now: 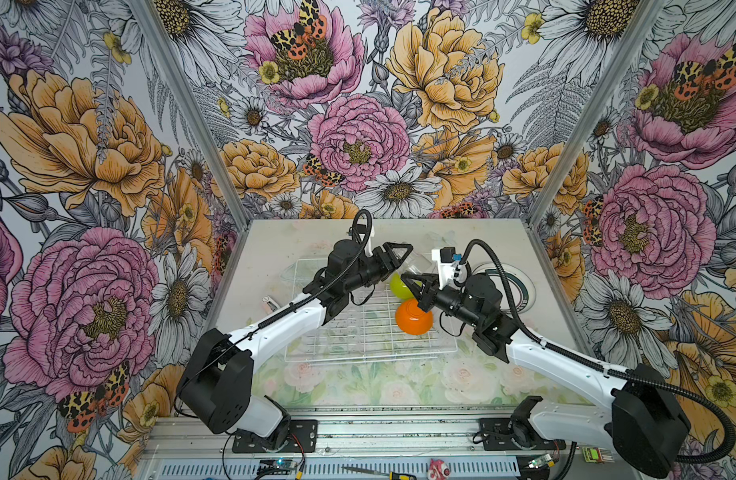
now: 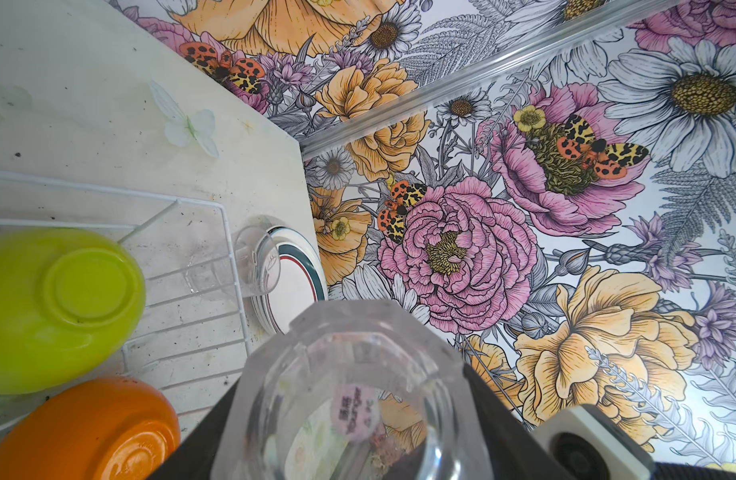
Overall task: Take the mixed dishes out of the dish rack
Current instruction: 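Carry the cup toward the right gripper and close the right gripper on it, then pull the cup away with the right gripper while the left releases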
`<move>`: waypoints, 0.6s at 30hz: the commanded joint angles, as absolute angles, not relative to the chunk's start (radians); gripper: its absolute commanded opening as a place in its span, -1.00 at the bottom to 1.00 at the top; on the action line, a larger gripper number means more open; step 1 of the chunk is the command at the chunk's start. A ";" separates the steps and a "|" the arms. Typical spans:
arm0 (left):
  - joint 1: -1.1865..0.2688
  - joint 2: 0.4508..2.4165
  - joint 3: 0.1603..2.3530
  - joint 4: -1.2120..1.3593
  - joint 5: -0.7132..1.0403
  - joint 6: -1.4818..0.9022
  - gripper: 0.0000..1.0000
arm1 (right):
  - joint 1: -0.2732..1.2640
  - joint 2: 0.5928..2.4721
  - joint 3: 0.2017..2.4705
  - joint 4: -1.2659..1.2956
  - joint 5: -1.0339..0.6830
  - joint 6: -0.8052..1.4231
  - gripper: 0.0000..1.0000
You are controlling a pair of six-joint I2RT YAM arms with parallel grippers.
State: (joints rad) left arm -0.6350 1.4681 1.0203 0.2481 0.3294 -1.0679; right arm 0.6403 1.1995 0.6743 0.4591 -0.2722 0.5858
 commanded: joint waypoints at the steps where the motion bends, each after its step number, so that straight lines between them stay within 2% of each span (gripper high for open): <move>1: -0.684 1.440 0.979 0.193 0.410 -0.941 0.15 | 0.591 1.165 0.672 0.494 -0.040 0.632 -1.00; 3: -0.683 1.440 0.977 0.193 0.407 -0.935 0.36 | 0.589 1.148 0.665 0.490 -0.024 0.630 -1.00; 6: -0.683 1.436 0.973 0.193 0.392 -0.930 0.96 | 0.588 1.118 0.647 0.474 0.015 0.626 -1.00; 15: -0.681 1.380 0.964 0.147 0.319 -0.887 0.97 | 0.560 1.054 0.628 0.297 0.231 0.666 -1.00; 18: -0.683 1.358 0.968 0.104 0.293 -0.855 0.97 | 0.560 1.034 0.655 0.159 0.324 0.674 -1.00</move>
State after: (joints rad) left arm -0.6849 1.3941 0.9695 0.1482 0.3359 -0.9123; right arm 0.5678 1.0729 0.6250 0.2691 0.1925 0.6521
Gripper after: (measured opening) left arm 0.985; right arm 0.083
